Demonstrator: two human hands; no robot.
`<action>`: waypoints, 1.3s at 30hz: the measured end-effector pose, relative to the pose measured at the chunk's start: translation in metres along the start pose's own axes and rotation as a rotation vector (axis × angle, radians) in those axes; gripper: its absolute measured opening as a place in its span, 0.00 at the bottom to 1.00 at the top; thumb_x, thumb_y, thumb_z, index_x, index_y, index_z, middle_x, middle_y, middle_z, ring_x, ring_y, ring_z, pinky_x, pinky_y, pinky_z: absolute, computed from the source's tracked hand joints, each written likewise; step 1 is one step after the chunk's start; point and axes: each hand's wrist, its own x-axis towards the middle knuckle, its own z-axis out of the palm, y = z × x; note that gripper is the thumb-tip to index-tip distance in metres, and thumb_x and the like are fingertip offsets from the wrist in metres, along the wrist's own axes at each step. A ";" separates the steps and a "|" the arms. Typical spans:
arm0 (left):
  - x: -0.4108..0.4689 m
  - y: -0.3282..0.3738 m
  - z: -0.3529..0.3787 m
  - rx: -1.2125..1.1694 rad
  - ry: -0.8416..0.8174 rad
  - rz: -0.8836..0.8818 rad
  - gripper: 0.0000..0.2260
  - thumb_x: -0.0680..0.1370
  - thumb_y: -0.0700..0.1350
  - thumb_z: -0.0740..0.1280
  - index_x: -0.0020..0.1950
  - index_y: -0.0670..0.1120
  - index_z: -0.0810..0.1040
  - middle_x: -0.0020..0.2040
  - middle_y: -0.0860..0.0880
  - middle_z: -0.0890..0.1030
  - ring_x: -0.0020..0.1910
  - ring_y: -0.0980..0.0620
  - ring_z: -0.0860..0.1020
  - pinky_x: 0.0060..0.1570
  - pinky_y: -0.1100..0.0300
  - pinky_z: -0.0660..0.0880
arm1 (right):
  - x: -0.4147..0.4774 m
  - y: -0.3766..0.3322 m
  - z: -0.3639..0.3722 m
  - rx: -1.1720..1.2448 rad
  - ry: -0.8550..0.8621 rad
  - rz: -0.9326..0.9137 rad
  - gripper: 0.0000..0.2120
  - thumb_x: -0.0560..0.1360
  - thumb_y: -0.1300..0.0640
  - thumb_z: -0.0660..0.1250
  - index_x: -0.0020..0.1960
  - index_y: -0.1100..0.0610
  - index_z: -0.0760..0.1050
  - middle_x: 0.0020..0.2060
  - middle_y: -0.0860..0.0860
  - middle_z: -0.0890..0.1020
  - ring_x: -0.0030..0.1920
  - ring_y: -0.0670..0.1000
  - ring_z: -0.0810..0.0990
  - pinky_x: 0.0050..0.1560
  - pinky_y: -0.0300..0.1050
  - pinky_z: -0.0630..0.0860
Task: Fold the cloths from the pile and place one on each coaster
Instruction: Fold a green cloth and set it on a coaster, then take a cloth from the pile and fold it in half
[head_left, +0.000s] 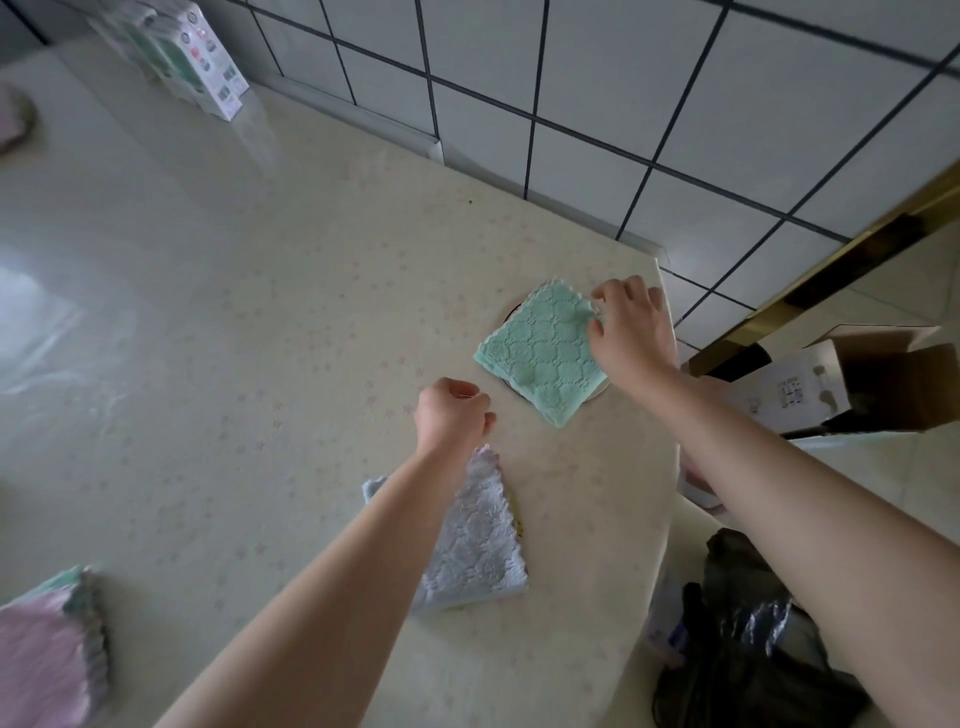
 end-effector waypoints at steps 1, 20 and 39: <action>-0.004 -0.002 -0.009 0.026 0.015 0.036 0.05 0.74 0.36 0.65 0.47 0.43 0.77 0.42 0.45 0.81 0.38 0.50 0.83 0.43 0.52 0.82 | -0.007 -0.005 -0.003 0.019 0.020 -0.030 0.14 0.76 0.59 0.61 0.62 0.57 0.71 0.58 0.55 0.73 0.58 0.58 0.70 0.58 0.50 0.68; -0.083 -0.131 -0.103 0.100 0.177 0.020 0.13 0.70 0.40 0.67 0.53 0.48 0.76 0.48 0.49 0.81 0.47 0.50 0.79 0.50 0.53 0.78 | -0.181 -0.087 0.030 0.570 -0.329 0.291 0.14 0.71 0.61 0.67 0.57 0.61 0.73 0.50 0.55 0.81 0.52 0.55 0.78 0.50 0.39 0.69; -0.108 -0.159 -0.074 -0.122 0.159 -0.038 0.13 0.70 0.40 0.70 0.51 0.50 0.72 0.44 0.51 0.79 0.45 0.48 0.80 0.49 0.48 0.79 | -0.145 -0.086 0.022 0.494 -0.468 -0.029 0.18 0.70 0.67 0.67 0.59 0.59 0.75 0.47 0.51 0.80 0.44 0.50 0.78 0.51 0.43 0.75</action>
